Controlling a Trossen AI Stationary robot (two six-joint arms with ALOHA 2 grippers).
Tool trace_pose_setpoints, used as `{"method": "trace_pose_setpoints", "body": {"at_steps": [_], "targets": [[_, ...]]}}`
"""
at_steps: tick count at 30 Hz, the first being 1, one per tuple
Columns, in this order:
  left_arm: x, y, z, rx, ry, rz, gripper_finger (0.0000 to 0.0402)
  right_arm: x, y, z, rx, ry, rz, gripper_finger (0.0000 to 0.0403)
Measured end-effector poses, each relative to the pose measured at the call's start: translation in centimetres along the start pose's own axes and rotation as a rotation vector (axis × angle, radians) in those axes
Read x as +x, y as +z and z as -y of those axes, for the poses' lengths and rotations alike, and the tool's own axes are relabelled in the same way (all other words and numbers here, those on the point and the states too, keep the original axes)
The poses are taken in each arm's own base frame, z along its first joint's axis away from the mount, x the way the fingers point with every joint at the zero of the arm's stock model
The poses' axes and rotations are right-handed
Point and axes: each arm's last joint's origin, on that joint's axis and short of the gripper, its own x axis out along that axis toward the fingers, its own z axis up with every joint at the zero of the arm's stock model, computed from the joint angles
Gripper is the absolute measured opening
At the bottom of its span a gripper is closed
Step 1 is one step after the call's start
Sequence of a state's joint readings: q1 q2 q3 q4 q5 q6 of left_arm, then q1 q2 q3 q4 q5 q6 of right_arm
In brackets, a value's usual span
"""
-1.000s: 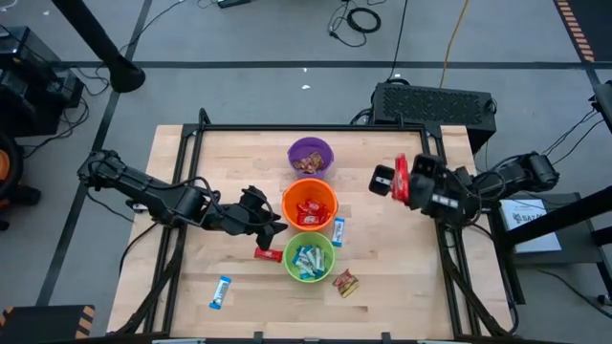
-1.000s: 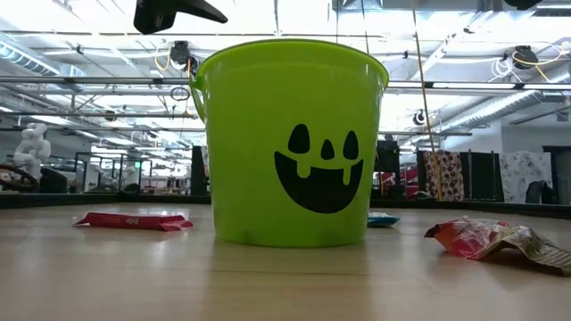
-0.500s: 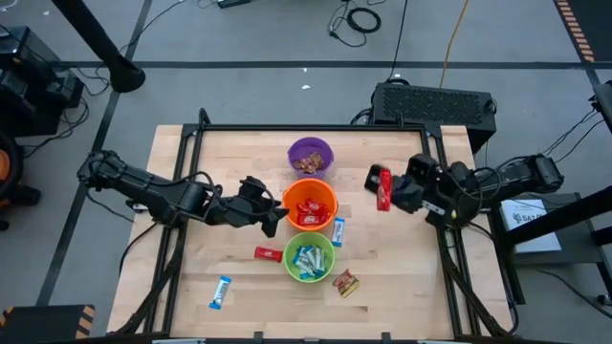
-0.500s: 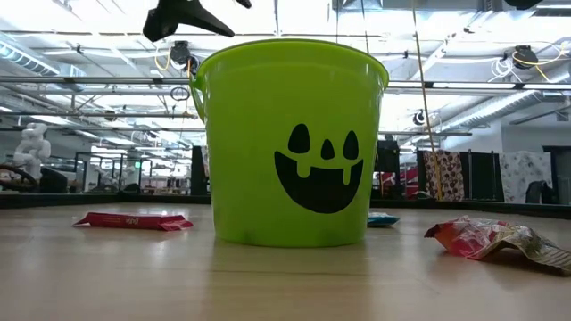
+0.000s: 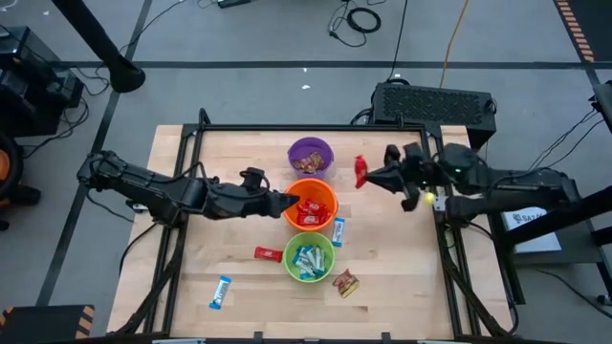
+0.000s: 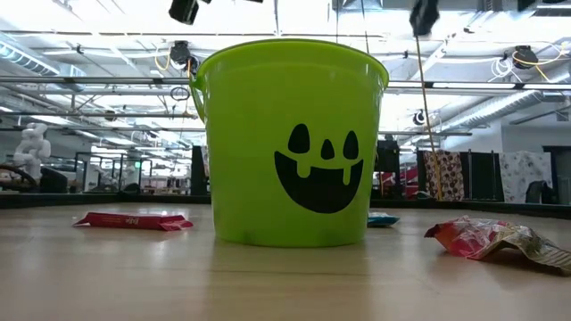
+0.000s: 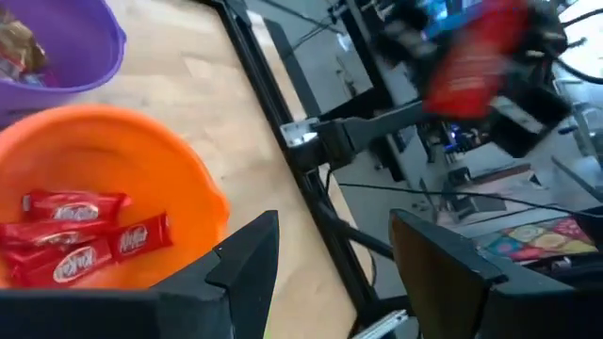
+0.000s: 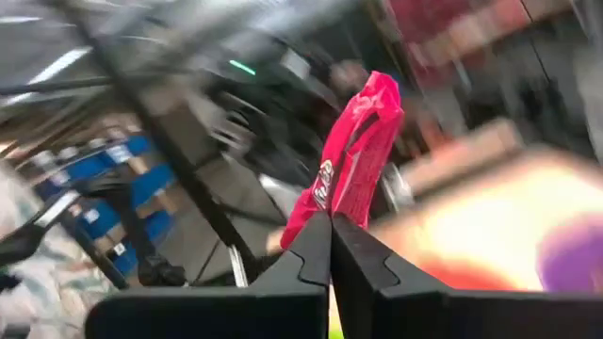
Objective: Sort candy by brand, put in halloween buckets
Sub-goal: Put red chocolate bar into the orange bucket
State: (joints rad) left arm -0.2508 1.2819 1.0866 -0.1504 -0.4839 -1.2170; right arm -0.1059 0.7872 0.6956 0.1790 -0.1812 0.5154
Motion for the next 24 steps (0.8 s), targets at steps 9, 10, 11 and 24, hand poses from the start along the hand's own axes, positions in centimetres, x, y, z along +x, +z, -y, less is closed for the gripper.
{"method": "trace_pose_setpoints", "body": {"at_steps": [9, 10, 11, 24], "targets": [[0.3, 0.8, -0.3, 0.010, 0.029, 0.071, 0.0208, 1.8, -2.3, 3.1, 0.346, -0.152, -0.204, 0.0000], [0.4, 1.0, -0.3, 0.009, 0.031, 0.076, 0.0208, 2.2, -2.5, 3.3, 0.350, -0.144, -0.215, 0.0000], [0.5, 1.1, -0.4, 0.010, 0.035, 0.081, 0.0208, 2.7, -2.9, 3.6, 0.364, -0.144, -0.237, 0.0000], [0.6, 1.4, -0.5, 0.126, 0.036, 0.062, 0.0208, 8.3, -6.9, 7.3, 0.357, -0.122, -0.311, 0.0006]]}}
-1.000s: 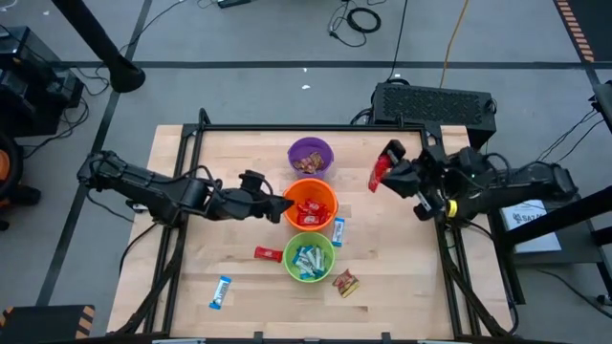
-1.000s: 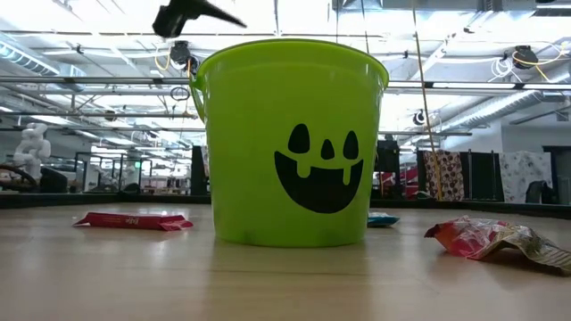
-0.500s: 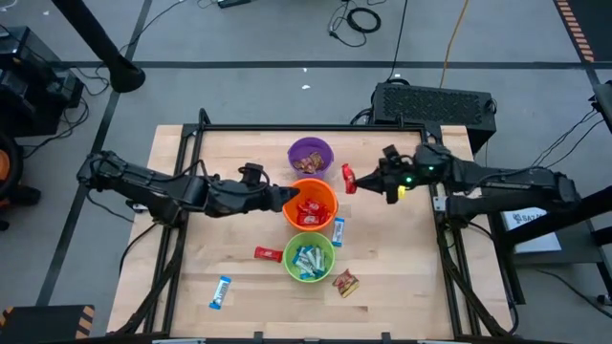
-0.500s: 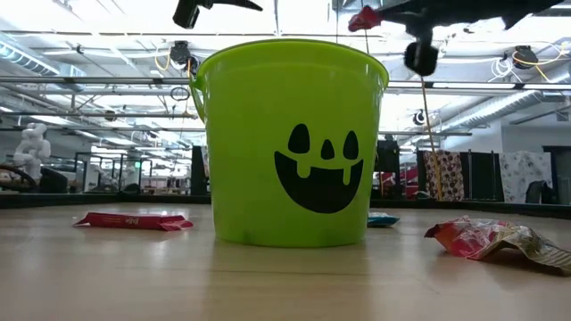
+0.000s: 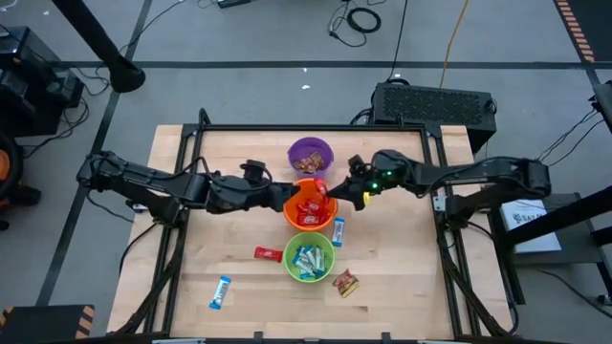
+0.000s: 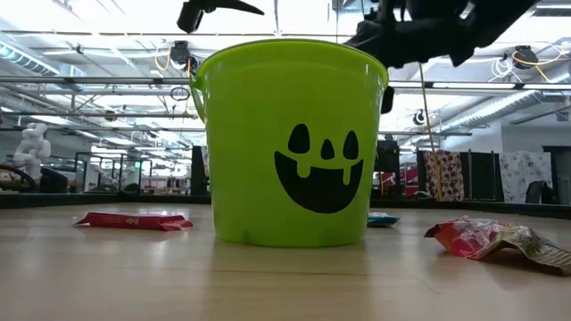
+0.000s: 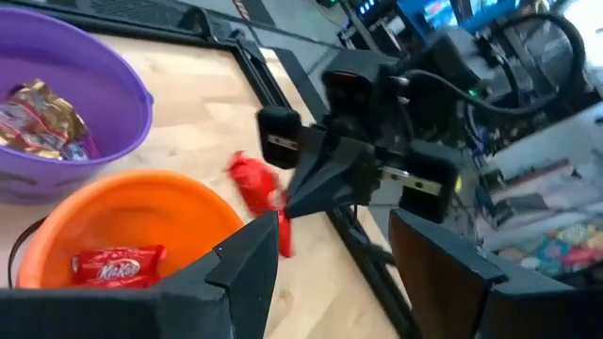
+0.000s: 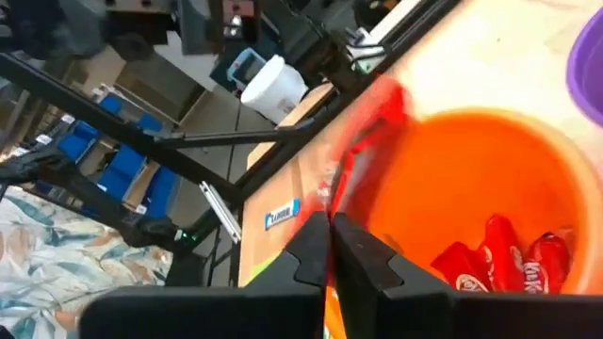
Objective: Sort candy by brand, put in halloween buckets
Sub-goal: Put red chocolate bar into the orange bucket, then put blue chocolate bar into the green bucket
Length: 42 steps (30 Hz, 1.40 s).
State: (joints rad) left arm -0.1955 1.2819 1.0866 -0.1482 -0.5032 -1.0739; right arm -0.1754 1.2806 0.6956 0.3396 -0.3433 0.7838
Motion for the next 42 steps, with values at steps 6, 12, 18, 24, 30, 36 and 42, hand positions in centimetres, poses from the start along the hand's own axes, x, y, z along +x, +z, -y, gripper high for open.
{"method": "trace_pose_setpoints", "body": {"at_steps": [6, 12, 18, 24, 30, 36, 42], "targets": [[-0.1, -0.1, 0.1, 0.080, -0.025, -0.037, 0.0208, 0.8, -0.9, 0.6, 0.067, -0.030, -0.060, 0.0078], [-0.6, -1.0, -0.1, 0.178, -0.037, -0.176, 0.0208, -0.2, 0.1, -1.0, 0.142, 0.032, 0.041, 0.0169], [-2.8, -4.5, -1.0, 0.214, 0.053, -0.488, 0.0208, -2.5, 1.1, -3.7, 0.159, 0.082, 0.219, 0.0178], [-6.7, -8.8, -1.7, 0.294, 0.160, -0.694, 0.0206, -3.8, 0.9, -4.9, 0.127, 0.084, 0.241, 0.0163], [-10.2, -13.0, -3.4, 0.210, 0.246, -0.809, 0.0192, -3.5, 0.1, -5.5, 0.122, 0.089, 0.209, 0.0156], [-12.4, -15.7, -6.3, -0.068, 0.507, -0.848, 0.0189, -3.2, -0.7, -5.7, 0.119, 0.050, 0.199, 0.0155], [-12.6, -17.4, -8.8, -0.104, 0.671, -0.889, 0.0189, -3.2, -0.9, -5.7, 0.116, 0.039, 0.198, 0.0155]]}}
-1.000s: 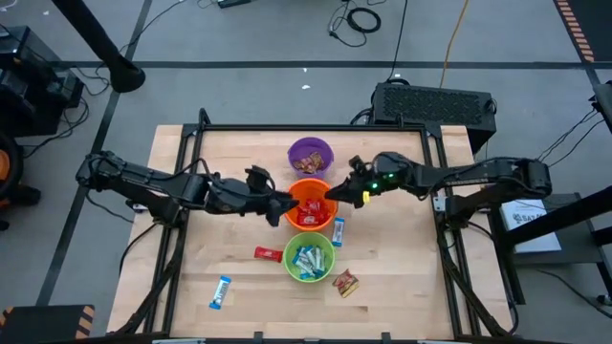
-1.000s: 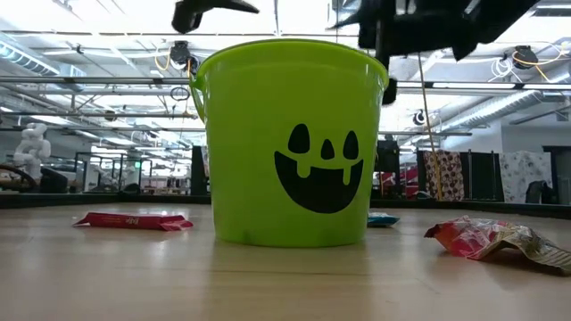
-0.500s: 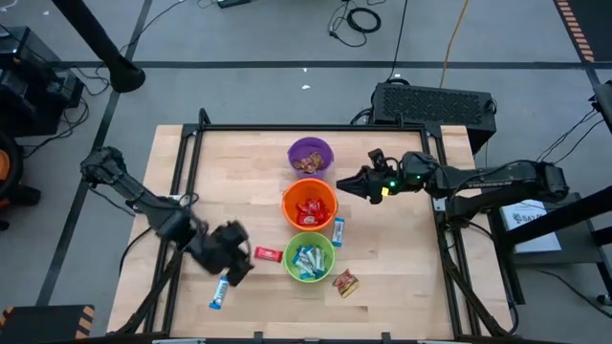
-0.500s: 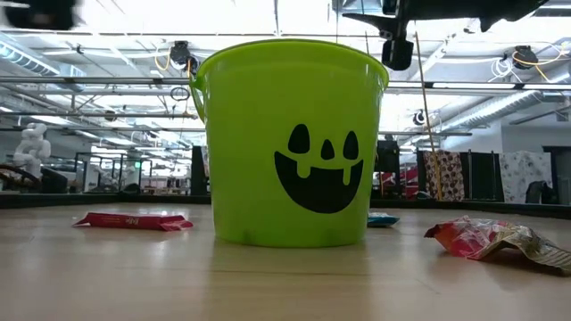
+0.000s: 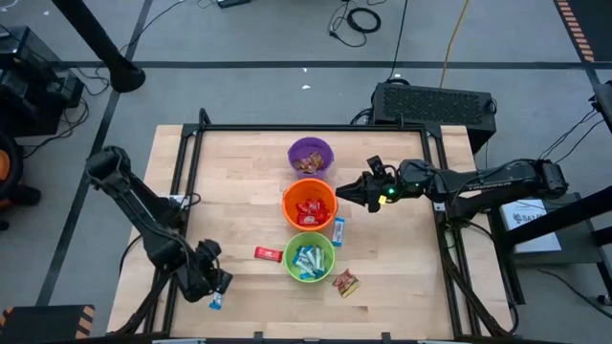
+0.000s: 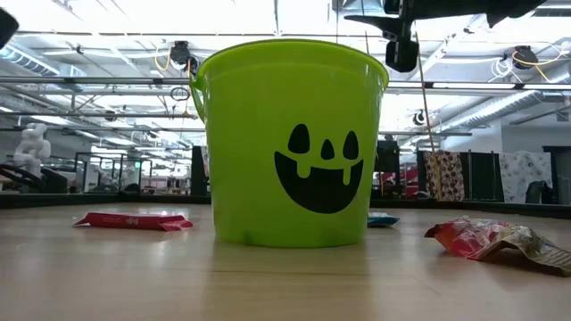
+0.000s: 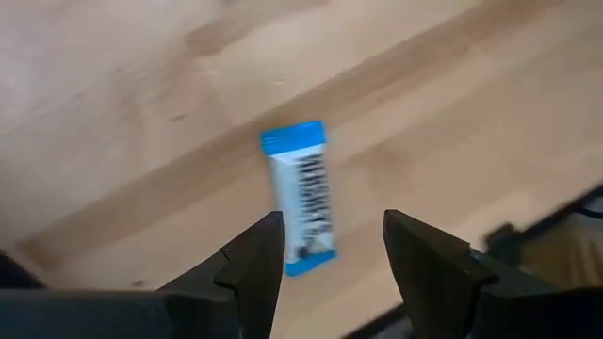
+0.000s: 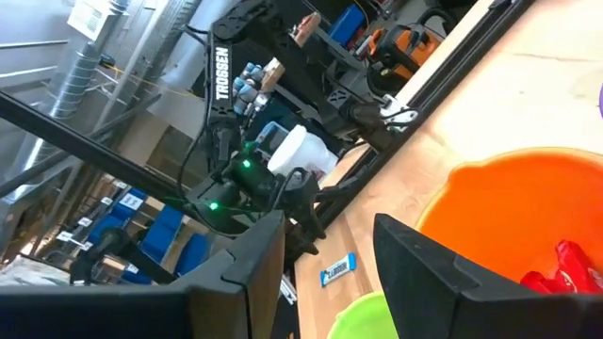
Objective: Sort candy by brand, put in halloween buckets
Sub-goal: Put blue chocolate bar into the green bucket
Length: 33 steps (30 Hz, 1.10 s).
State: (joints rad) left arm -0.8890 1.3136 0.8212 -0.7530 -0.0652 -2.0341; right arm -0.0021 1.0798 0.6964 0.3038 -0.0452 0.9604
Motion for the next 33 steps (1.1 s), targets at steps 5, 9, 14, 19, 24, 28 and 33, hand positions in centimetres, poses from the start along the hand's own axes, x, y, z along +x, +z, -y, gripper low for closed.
{"method": "trace_pose_setpoints", "body": {"at_steps": [5, 9, 14, 19, 24, 28, 33], "targets": [[1.1, 0.5, -0.9, 0.005, 0.047, 0.018, 0.0189, 0.0, 0.0, 0.0, 0.000, 0.003, 0.005, 0.0155], [2.2, 0.8, -1.7, 0.052, 0.047, 0.020, 0.0189, 0.0, 0.0, 0.0, 0.000, 0.003, 0.005, 0.0155], [3.1, 0.9, -2.1, 0.076, 0.009, 0.003, 0.0189, 0.0, 0.0, 0.0, 0.003, 0.004, 0.004, 0.0155], [3.8, 1.2, -2.7, 0.083, 0.004, 0.008, 0.0188, 0.0, 0.0, 0.0, 0.004, 0.005, 0.002, 0.0155], [4.1, 1.3, -2.6, 0.124, -0.010, 0.015, 0.0179, 0.0, 0.0, 0.0, 0.003, 0.005, 0.002, 0.0155], [4.7, 1.2, -2.4, 0.127, -0.005, 0.017, 0.0147, 0.0, 0.0, 0.0, -0.002, 0.005, 0.002, 0.0155], [6.0, 1.1, -2.3, 0.121, 0.024, 0.029, 0.0117, 0.0, 0.0, 0.0, -0.004, 0.004, 0.002, 0.0155]]}}
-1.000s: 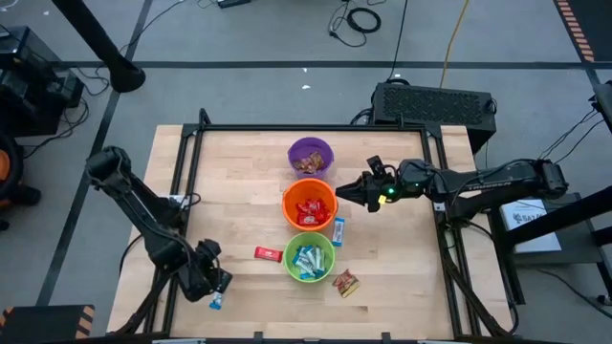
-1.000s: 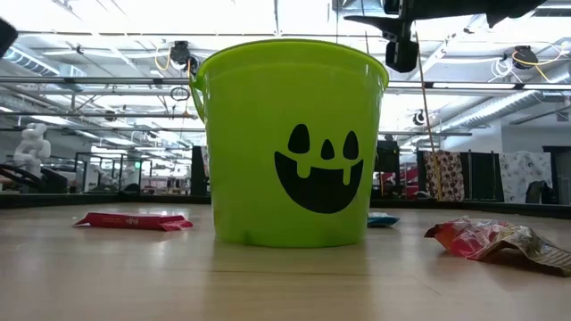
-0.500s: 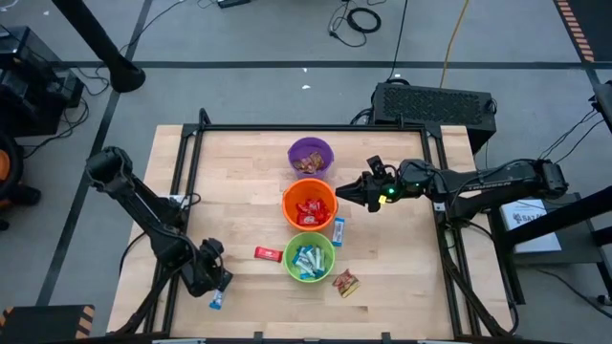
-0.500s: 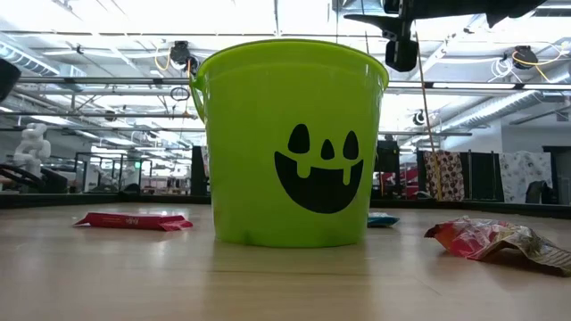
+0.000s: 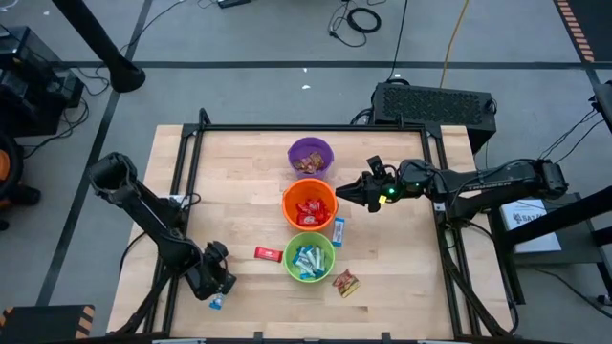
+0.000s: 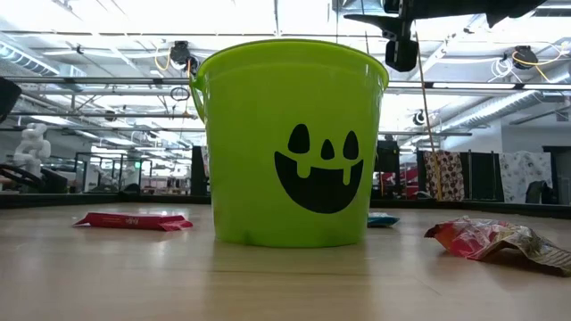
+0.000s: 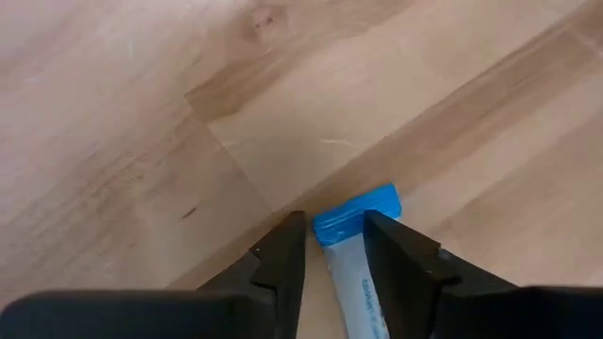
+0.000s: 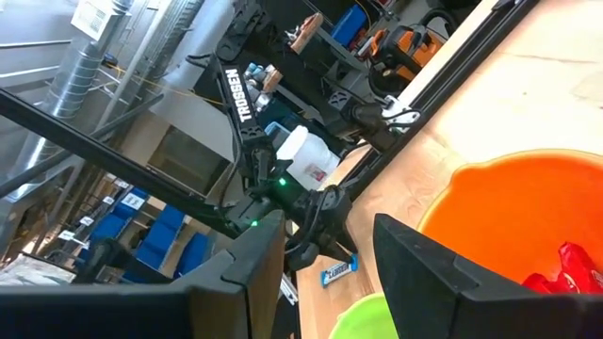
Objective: Sort candy by brand, put in halloween buckets
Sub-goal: Put blue chocolate bar into the green bucket
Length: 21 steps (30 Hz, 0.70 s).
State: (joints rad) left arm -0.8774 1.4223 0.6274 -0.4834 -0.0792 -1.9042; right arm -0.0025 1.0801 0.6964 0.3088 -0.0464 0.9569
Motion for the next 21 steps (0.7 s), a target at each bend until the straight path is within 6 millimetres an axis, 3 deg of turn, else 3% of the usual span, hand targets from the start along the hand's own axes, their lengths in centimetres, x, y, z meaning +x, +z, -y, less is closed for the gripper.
{"method": "trace_pose_setpoints", "body": {"at_steps": [7, 14, 21], "targets": [[1.0, -0.1, 0.2, 0.002, 0.028, 0.009, 0.0107, 0.0, 0.0, 0.0, 0.000, 0.000, 0.000, 0.0155], [1.1, -0.2, 0.4, 0.006, 0.018, 0.007, 0.0016, 0.0, 0.0, 0.0, 0.000, 0.000, 0.000, 0.0155], [0.7, -0.4, 1.3, -0.001, -0.020, 0.028, 0.0003, 0.0, 0.0, 0.0, -0.008, -0.001, 0.000, 0.0155]]}}
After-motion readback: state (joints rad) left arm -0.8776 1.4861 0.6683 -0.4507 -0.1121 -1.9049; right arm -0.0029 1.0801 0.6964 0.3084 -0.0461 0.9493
